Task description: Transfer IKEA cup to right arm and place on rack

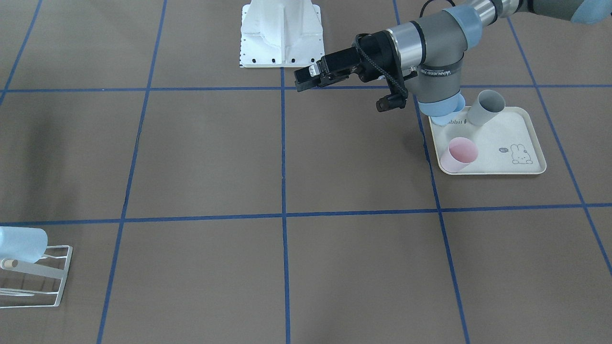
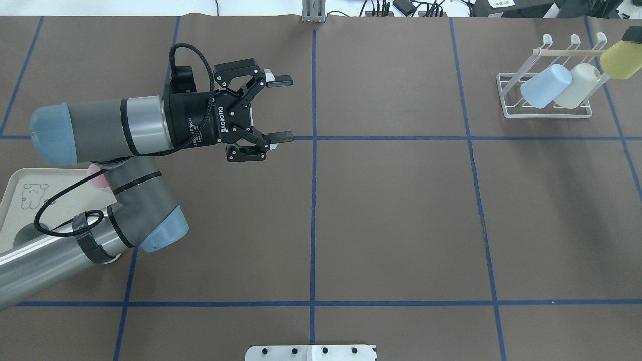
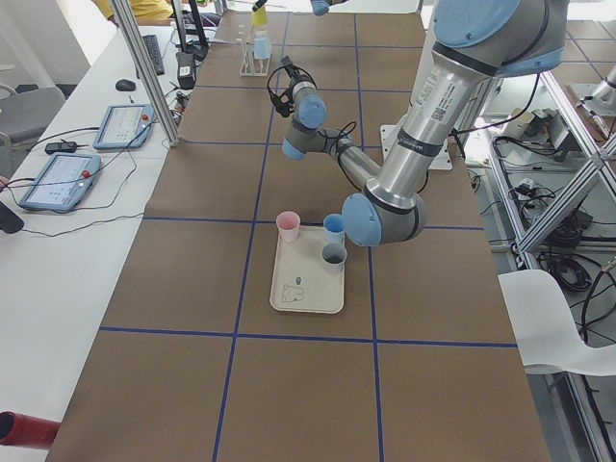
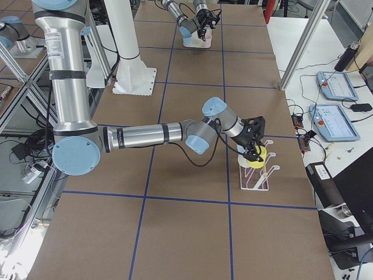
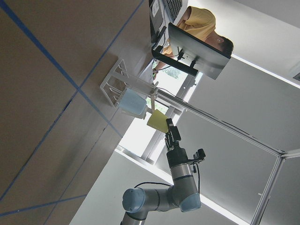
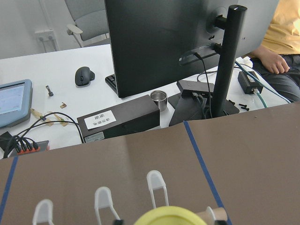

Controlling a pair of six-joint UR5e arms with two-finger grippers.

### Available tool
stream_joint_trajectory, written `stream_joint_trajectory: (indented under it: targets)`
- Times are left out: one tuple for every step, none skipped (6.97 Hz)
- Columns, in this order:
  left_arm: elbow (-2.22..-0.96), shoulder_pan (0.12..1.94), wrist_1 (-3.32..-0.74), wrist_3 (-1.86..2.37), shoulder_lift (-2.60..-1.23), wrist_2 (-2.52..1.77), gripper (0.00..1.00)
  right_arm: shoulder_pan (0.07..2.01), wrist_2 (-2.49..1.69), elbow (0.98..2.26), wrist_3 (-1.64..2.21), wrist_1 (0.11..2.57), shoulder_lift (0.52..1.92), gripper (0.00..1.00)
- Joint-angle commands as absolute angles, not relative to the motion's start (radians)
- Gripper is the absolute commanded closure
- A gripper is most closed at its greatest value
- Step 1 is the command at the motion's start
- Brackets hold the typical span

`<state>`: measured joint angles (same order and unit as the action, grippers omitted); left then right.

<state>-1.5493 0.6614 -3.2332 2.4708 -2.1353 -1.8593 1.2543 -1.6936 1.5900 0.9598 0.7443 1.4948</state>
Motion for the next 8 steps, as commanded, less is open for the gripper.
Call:
stream_joint_trajectory:
  targets:
    - [-1.549, 0.66, -3.217, 2.47, -2.135, -1.858, 0.01, 1.255, -1.707, 1.586, 0.959, 0.744, 1.512, 1.0]
    - [-1.549, 0.658, -3.215, 2.47, -2.137, -1.858, 0.01, 1.255, -1.713, 1.588, 0.96, 0.742, 1.531, 1.0]
    - [-1.549, 0.658, -3.215, 2.47, -2.135, -1.858, 0.01, 1.255, -1.713, 1.585, 0.962, 0.744, 1.532, 1.0]
    - [-1.549, 0.657, -3.214, 2.47, -2.135, -1.856, 0.01, 1.253, -1.713, 1.56, 0.959, 0.744, 1.52, 1.0]
    - [-1.549, 0.657, -3.214, 2.47, -2.135, -1.856, 0.01, 1.252, -1.712, 1.549, 0.957, 0.744, 1.511, 1.0]
    - [-1.549, 0.655, -3.214, 2.47, -2.137, -1.856, 0.01, 1.252, -1.713, 1.537, 0.957, 0.744, 1.505, 1.0]
    - [-1.549, 0.655, -3.214, 2.47, -2.137, -1.856, 0.01, 1.25, -1.713, 1.525, 0.957, 0.742, 1.5, 1.0]
    - [-1.549, 0.657, -3.214, 2.47, -2.137, -1.856, 0.01, 1.25, -1.713, 1.52, 0.957, 0.742, 1.497, 1.0]
